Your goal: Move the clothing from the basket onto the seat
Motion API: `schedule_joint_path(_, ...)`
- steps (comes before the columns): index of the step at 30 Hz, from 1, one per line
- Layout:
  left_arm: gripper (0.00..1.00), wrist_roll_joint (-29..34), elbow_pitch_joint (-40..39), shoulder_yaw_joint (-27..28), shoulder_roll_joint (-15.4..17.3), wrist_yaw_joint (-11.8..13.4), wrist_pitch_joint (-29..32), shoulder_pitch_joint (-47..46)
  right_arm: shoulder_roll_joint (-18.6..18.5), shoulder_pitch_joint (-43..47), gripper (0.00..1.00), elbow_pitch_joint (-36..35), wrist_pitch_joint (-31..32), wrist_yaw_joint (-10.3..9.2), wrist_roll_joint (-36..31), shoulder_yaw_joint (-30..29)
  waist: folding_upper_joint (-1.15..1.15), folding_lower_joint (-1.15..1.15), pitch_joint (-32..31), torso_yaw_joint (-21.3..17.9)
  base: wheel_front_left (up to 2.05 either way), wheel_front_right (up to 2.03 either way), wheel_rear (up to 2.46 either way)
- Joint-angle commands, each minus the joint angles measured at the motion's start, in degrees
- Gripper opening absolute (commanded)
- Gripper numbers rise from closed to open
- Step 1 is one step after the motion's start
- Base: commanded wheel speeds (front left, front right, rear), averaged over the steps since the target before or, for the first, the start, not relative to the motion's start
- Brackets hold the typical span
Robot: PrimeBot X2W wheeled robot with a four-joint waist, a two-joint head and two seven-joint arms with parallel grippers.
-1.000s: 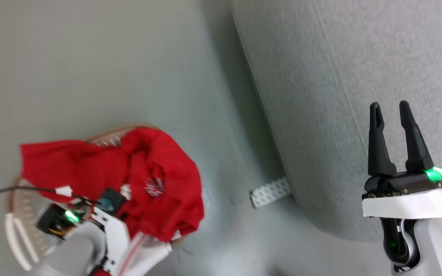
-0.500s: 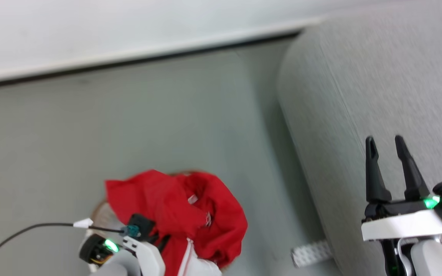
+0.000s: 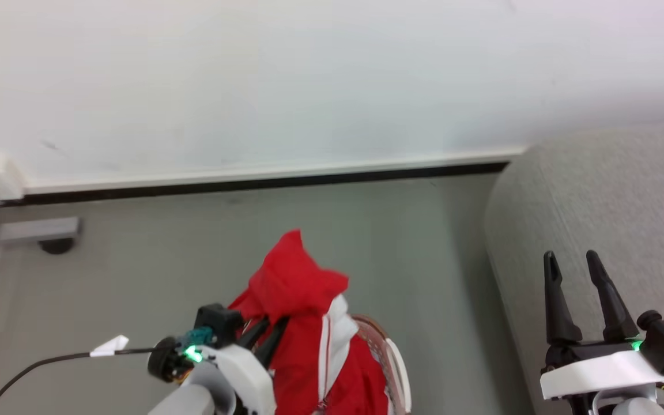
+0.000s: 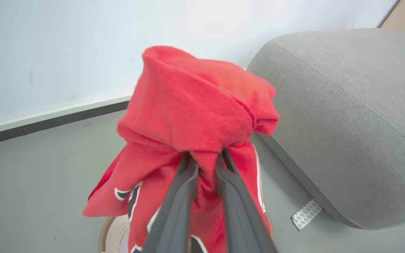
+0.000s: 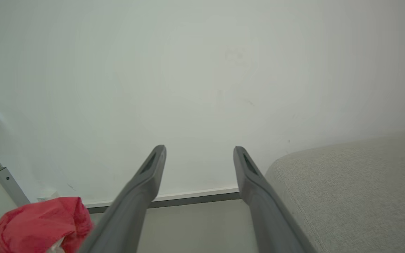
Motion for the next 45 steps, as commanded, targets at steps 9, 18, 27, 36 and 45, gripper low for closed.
schedule_joint_path(9,0.0,4.07,-13.64,7.8,0.12,1.1,-0.04,0.31,-0.22,2.15,1.0,0.0,0.03,-0.12,0.27,1.23,0.0,0.02,-3.95,4.19,0.0,0.0,0.0)
schedule_joint_path(18,0.0,4.7,-21.64,11.48,1.04,1.39,-0.05,-3.01,-0.22,2.32,1.0,-1.06,0.04,-0.12,1.56,3.57,0.0,0.02,-3.86,4.46,0.0,0.0,0.0)
schedule_joint_path(27,0.0,4.8,-26.04,12.04,2.13,2.55,0.22,-3.16,-0.22,1.37,1.0,-2.43,0.04,-0.12,0.8,6.26,0.0,0.02,-2.8,3.95,0.0,0.0,0.0)
schedule_joint_path(36,0.0,4.7,-27.99,10.9,2.01,2.91,0.39,-1.83,-0.18,-0.9,1.0,-0.27,0.03,-0.12,2.24,15.97,0.0,0.02,-2.68,4.11,0.0,0.0,0.0)
schedule_joint_path(45,0.0,5.34,-28.99,7.11,-0.25,2.06,1.28,-0.15,-2.13,-7.82,1.0,6.9,0.04,-0.12,9.34,30.11,0.0,0.02,-4.04,6.94,0.0,0.0,0.0)
